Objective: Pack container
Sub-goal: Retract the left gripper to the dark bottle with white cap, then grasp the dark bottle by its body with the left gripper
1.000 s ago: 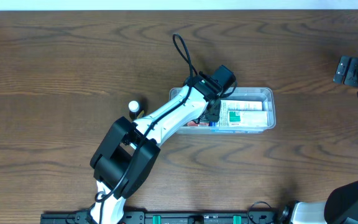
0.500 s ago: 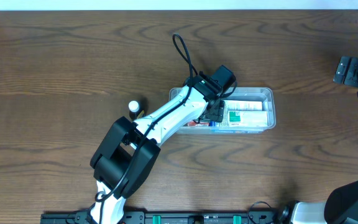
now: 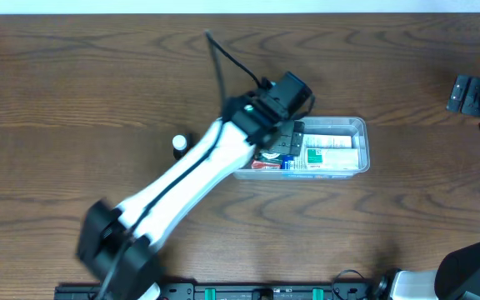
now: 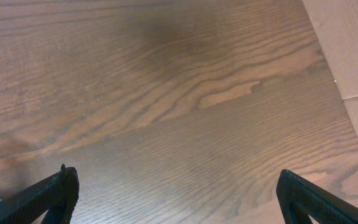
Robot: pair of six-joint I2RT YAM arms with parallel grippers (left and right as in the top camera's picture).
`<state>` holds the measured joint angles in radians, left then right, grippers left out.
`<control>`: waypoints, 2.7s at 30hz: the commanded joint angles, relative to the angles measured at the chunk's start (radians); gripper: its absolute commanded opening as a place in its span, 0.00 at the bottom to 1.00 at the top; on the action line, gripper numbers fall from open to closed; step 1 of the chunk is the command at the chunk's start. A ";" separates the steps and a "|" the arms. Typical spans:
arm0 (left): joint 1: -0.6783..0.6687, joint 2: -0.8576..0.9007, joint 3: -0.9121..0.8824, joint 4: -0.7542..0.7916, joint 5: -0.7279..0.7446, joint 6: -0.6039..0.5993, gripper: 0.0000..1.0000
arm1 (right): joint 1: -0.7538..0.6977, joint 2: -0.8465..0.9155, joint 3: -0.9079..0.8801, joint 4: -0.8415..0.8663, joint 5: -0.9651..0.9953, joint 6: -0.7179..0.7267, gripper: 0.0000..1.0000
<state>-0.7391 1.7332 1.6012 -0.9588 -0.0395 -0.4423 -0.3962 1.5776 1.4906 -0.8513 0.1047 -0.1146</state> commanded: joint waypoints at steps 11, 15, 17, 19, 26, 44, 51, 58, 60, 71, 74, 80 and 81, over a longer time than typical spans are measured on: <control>0.443 -0.156 -0.006 -0.247 -0.001 0.171 0.98 | -0.003 0.006 0.002 -0.002 0.000 0.013 0.99; 0.545 -0.137 -0.043 -0.233 0.013 0.211 0.98 | -0.003 0.006 0.002 -0.002 0.000 0.013 0.99; 0.574 -0.120 -0.055 -0.233 0.035 0.249 0.98 | -0.003 0.006 0.002 -0.002 0.000 0.013 0.99; 0.587 -0.098 -0.061 -0.232 0.068 0.282 0.98 | -0.003 0.006 0.002 -0.002 0.000 0.013 0.99; 0.587 0.014 -0.062 -0.226 0.098 0.375 0.98 | -0.003 0.006 0.002 -0.002 0.000 0.013 0.99; 0.587 0.177 -0.062 -0.234 0.180 0.416 0.80 | -0.003 0.006 0.002 -0.002 0.000 0.013 0.99; 0.584 0.177 -0.063 -0.234 0.217 0.415 0.76 | -0.003 0.006 0.002 -0.002 0.000 0.013 0.99; 0.583 0.177 -0.074 -0.237 0.219 0.415 0.72 | -0.003 0.006 0.002 -0.002 0.000 0.013 0.99; 0.583 0.177 -0.088 -0.232 0.219 0.415 0.72 | -0.003 0.006 0.002 -0.002 0.000 0.013 0.99; 0.584 0.177 -0.114 -0.187 0.219 0.381 0.53 | -0.003 0.006 0.002 -0.002 0.000 0.013 0.99; 0.584 0.177 -0.114 -0.182 0.219 0.371 0.43 | -0.003 0.006 0.002 -0.002 0.000 0.013 0.99; 0.584 0.177 -0.114 -0.181 0.219 0.335 0.36 | -0.003 0.006 0.002 -0.002 0.000 0.013 0.99; 0.584 0.177 -0.114 -0.181 0.219 0.324 0.34 | -0.003 0.006 0.002 -0.002 0.000 0.013 0.99</control>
<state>-0.1535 1.9045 1.4925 -1.1389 0.1768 -0.0818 -0.3962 1.5776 1.4906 -0.8516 0.1047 -0.1131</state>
